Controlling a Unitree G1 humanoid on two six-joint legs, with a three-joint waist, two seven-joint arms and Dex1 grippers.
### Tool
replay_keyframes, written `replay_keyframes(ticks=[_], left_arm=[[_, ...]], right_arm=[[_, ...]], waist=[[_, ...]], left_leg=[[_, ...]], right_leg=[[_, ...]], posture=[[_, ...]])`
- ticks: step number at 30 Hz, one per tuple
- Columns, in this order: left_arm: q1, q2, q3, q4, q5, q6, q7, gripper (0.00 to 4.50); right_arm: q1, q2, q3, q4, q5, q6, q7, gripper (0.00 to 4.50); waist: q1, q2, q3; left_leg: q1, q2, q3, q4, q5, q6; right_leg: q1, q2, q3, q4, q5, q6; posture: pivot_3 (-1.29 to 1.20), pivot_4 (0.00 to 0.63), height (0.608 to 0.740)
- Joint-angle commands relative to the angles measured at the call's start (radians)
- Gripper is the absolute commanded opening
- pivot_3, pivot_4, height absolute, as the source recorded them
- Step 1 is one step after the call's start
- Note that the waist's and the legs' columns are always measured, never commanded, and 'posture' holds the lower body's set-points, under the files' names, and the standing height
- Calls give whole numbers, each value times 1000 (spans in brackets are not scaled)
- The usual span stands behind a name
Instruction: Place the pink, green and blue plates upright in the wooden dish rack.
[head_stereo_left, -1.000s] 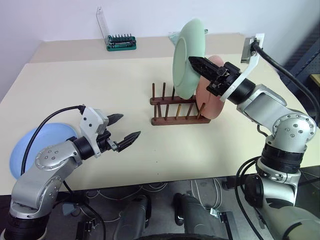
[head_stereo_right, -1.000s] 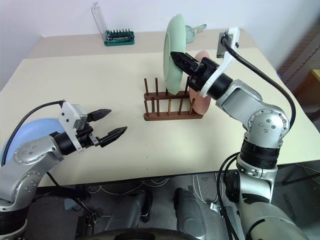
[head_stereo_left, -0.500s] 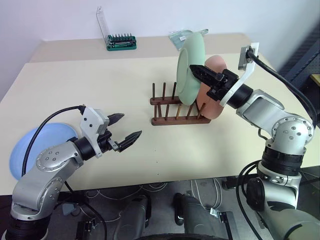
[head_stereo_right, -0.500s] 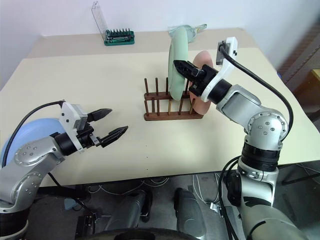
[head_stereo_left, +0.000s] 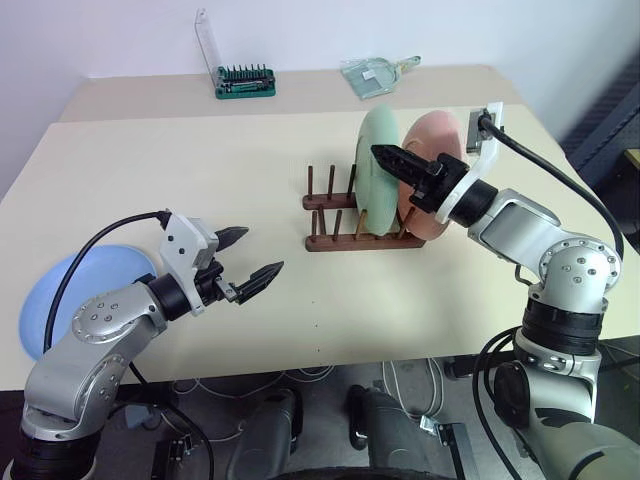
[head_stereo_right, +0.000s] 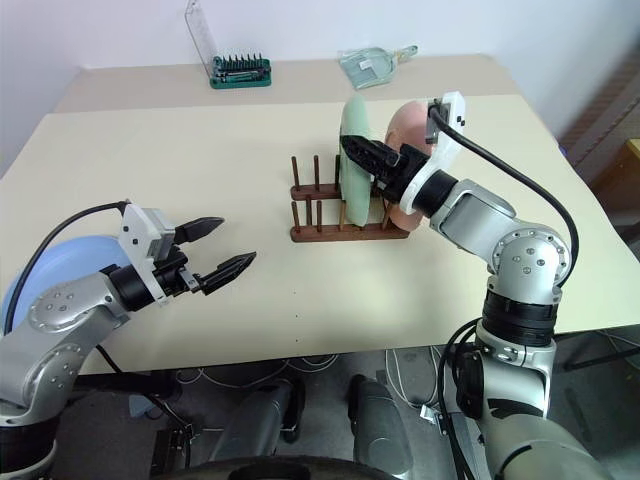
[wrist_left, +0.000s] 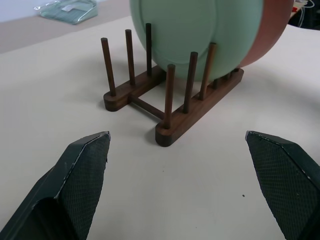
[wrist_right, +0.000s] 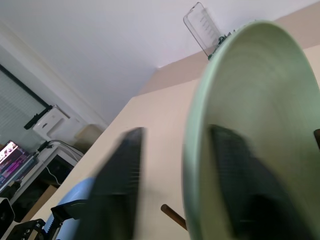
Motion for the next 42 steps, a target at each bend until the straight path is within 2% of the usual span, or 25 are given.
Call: replay_keyframes(ticks=[1, 14, 19, 23, 26, 32, 35, 38, 42], left_arm=[[-2, 4, -2, -20, 6, -13, 3, 4500], [-17, -14, 1, -4, 6, -25, 9, 4500], [-29, -24, 21, 9, 10, -29, 30, 4500], [-123, -92, 217, 97, 10, 20, 271, 4500], [-152, -74, 289, 130, 51, 91, 385, 4500], [-182, -43, 566, 178, 96, 330, 643, 4500], [-112, -17, 667, 174, 89, 423, 632, 4500], [-70, -13, 701, 171, 86, 474, 621, 4500], [8, -49, 781, 163, 66, 584, 605, 4500]], right_arm=[[-23, -19, -1, -33, 15, -8, 8, 4160], [-111, -97, 24, -68, -74, -65, 72, 4160], [-141, -141, 84, -90, -199, -124, 171, 4160], [-212, -286, 328, -152, -526, -348, 467, 4160], [-216, -316, 438, -139, -669, -476, 601, 4160], [-222, -269, 468, -67, -756, -564, 712, 4160], [-225, -254, 472, -39, -790, -597, 762, 4160], [-227, -237, 465, -27, -803, -606, 790, 4160], [-227, -212, 468, -6, -828, -623, 823, 4160]], waist=[[0, 0, 0], [0, 0, 0], [1, 0, 0], [1, 2, 1], [-7, 1, 1], [-4, 0, 1], [-2, 0, 1], [6, -1, 0], [1, -2, 0]], left_leg=[[0, 0, 0, 0, 0, 0], [-1, 0, 0, 0, 0, 0], [-1, 0, 0, 0, 0, 0], [-3, 0, 0, 2, 0, 1], [-3, 2, 0, 2, 0, 1], [-4, 1, 0, 3, -1, 0], [-3, 1, 0, 3, -1, 0], [-3, 1, -1, 3, -1, -1], [-3, 1, -1, 3, -2, -4]], right_leg=[[0, 0, 0, 0, 0, 0], [0, 0, 0, -1, 0, 0], [0, 0, -1, -1, 0, 0], [-2, 0, -2, -1, 1, 2], [-2, 2, -3, -1, 1, 9], [-2, 2, -3, -1, 4, 7], [-2, 2, -3, -1, 5, 6], [-2, 2, -3, -1, 5, 6], [-2, 1, -3, -1, 5, 5]], posture=[[0, 150, 740], [0, 150, 740], [0, 150, 740], [0, 150, 740], [0, 150, 740], [0, 150, 740], [0, 150, 740], [0, 150, 740], [0, 150, 740]])
